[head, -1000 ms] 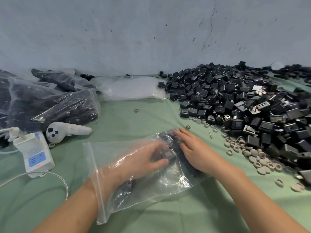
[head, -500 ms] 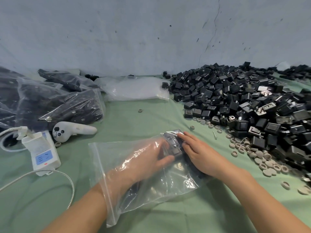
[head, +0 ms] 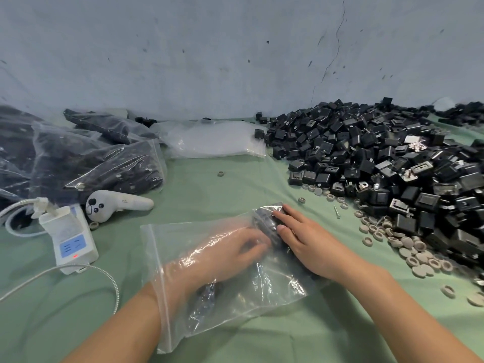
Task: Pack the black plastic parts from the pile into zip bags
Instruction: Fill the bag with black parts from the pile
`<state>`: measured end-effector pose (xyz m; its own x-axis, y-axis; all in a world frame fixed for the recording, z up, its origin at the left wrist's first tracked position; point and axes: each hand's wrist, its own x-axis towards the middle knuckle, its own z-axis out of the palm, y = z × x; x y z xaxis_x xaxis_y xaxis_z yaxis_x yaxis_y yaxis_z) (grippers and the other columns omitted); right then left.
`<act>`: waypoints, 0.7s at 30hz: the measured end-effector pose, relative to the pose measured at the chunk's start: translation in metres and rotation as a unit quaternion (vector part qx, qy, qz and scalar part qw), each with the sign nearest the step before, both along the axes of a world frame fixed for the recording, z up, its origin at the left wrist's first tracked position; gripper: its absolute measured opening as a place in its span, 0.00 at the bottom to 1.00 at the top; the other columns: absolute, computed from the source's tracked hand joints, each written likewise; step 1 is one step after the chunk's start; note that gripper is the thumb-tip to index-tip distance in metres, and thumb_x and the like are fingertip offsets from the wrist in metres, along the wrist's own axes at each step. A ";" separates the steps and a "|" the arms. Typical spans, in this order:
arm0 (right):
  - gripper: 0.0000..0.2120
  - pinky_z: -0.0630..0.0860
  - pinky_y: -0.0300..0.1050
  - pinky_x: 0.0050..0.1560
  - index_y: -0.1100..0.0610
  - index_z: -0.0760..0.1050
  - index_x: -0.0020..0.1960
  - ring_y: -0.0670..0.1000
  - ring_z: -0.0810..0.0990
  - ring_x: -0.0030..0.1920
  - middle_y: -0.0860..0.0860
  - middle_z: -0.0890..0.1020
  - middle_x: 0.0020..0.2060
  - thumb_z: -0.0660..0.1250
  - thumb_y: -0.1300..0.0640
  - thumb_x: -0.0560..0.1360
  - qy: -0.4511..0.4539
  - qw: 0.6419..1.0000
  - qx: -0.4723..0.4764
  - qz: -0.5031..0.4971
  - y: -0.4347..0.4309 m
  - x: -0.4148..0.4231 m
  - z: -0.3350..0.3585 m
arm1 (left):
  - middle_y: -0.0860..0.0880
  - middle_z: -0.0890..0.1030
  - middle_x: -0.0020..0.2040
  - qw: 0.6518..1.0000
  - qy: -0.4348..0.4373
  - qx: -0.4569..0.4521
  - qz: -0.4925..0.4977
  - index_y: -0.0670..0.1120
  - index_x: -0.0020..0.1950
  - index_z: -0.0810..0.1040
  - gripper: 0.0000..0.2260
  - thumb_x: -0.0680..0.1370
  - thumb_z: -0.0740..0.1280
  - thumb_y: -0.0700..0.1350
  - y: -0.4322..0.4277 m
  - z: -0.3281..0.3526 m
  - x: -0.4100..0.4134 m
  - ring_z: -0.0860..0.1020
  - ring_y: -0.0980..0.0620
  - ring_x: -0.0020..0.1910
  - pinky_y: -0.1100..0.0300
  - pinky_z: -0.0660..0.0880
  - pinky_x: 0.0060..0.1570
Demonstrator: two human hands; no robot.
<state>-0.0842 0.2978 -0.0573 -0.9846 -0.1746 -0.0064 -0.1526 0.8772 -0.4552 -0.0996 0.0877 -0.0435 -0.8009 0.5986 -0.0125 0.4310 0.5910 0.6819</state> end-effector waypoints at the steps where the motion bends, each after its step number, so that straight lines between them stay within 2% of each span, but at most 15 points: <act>1: 0.24 0.52 0.43 0.77 0.44 0.56 0.80 0.48 0.55 0.79 0.44 0.51 0.81 0.50 0.45 0.85 -0.001 1.000 0.004 -0.001 0.000 0.000 0.000 | 0.64 0.79 0.51 1.000 -0.008 0.016 0.009 0.58 0.56 0.79 0.07 0.82 0.64 0.50 -0.002 0.001 0.000 0.76 0.68 0.51 0.76 0.68 0.55; 3: 0.24 0.53 0.44 0.77 0.44 0.55 0.80 0.48 0.55 0.79 0.44 0.52 0.81 0.49 0.44 0.84 0.001 1.000 0.003 -0.001 0.000 0.001 0.001 | 0.63 0.80 0.51 0.998 -0.022 0.057 0.022 0.60 0.53 0.78 0.07 0.82 0.65 0.48 -0.009 0.006 0.001 0.76 0.69 0.49 0.77 0.68 0.51; 6: 0.25 0.50 0.42 0.77 0.45 0.55 0.80 0.46 0.52 0.79 0.45 0.53 0.80 0.48 0.42 0.84 0.015 1.000 0.002 0.001 0.000 0.001 0.003 | 0.58 0.80 0.52 0.993 -0.066 0.079 0.064 0.58 0.54 0.77 0.07 0.81 0.66 0.45 -0.026 0.017 0.002 0.77 0.67 0.47 0.78 0.69 0.49; 9: 0.25 0.49 0.42 0.76 0.46 0.55 0.80 0.44 0.51 0.79 0.46 0.54 0.80 0.47 0.42 0.84 0.025 1.000 0.004 0.001 0.000 0.001 0.007 | 0.64 0.82 0.49 0.995 -0.022 -0.067 0.070 0.62 0.58 0.77 0.07 0.80 0.65 0.56 -0.049 0.027 0.000 0.78 0.70 0.45 0.82 0.67 0.42; 11: 0.25 0.50 0.43 0.77 0.46 0.55 0.80 0.45 0.51 0.79 0.46 0.55 0.80 0.48 0.42 0.84 0.026 1.000 0.009 0.002 -0.001 0.000 0.007 | 0.69 0.80 0.47 0.991 -0.008 -0.104 0.086 0.65 0.56 0.77 0.07 0.78 0.66 0.59 -0.060 0.032 0.004 0.77 0.73 0.43 0.82 0.67 0.39; 12: 0.25 0.51 0.44 0.77 0.46 0.55 0.80 0.45 0.51 0.79 0.46 0.55 0.80 0.47 0.42 0.84 0.025 1.000 0.012 0.003 -0.002 0.000 0.007 | 0.72 0.79 0.46 0.990 -0.004 -0.101 0.093 0.65 0.55 0.77 0.07 0.77 0.67 0.59 -0.064 0.031 0.006 0.77 0.74 0.42 0.82 0.67 0.39; 13: 0.25 0.51 0.44 0.77 0.46 0.55 0.80 0.45 0.51 0.79 0.46 0.55 0.80 0.47 0.42 0.84 0.024 1.000 0.015 0.003 -0.002 0.000 0.007 | 0.70 0.80 0.46 0.991 -0.010 -0.094 0.091 0.65 0.54 0.77 0.08 0.76 0.69 0.58 -0.065 0.030 0.009 0.77 0.73 0.43 0.80 0.69 0.41; 16: 0.25 0.51 0.44 0.76 0.46 0.56 0.80 0.46 0.52 0.79 0.47 0.56 0.80 0.47 0.42 0.84 0.025 1.000 0.016 0.004 -0.003 0.001 0.006 | 0.59 0.83 0.49 0.995 -0.074 -0.046 0.054 0.60 0.54 0.78 0.08 0.76 0.71 0.53 -0.065 0.021 0.013 0.81 0.62 0.48 0.68 0.75 0.52; 17: 0.25 0.51 0.44 0.76 0.46 0.56 0.80 0.46 0.52 0.79 0.47 0.56 0.80 0.47 0.42 0.84 0.026 0.999 0.018 0.004 -0.003 0.001 0.006 | 0.57 0.82 0.49 0.995 -0.069 -0.053 0.046 0.59 0.55 0.77 0.08 0.77 0.70 0.51 -0.063 0.018 0.013 0.80 0.63 0.48 0.69 0.75 0.53; 19: 0.25 0.52 0.45 0.77 0.46 0.56 0.80 0.47 0.53 0.79 0.47 0.56 0.80 0.46 0.42 0.84 0.030 0.999 0.022 0.001 -0.005 0.002 0.005 | 0.60 0.79 0.48 0.995 -0.014 -0.095 0.039 0.57 0.59 0.76 0.09 0.79 0.68 0.51 -0.057 0.013 0.013 0.76 0.71 0.44 0.77 0.68 0.48; 21: 0.25 0.53 0.46 0.77 0.46 0.56 0.80 0.47 0.54 0.79 0.47 0.57 0.80 0.46 0.42 0.84 0.037 0.999 0.020 -0.005 -0.007 0.003 0.004 | 0.62 0.78 0.46 0.995 0.021 -0.088 0.046 0.57 0.61 0.75 0.10 0.80 0.67 0.52 -0.049 0.012 0.014 0.74 0.72 0.42 0.77 0.66 0.45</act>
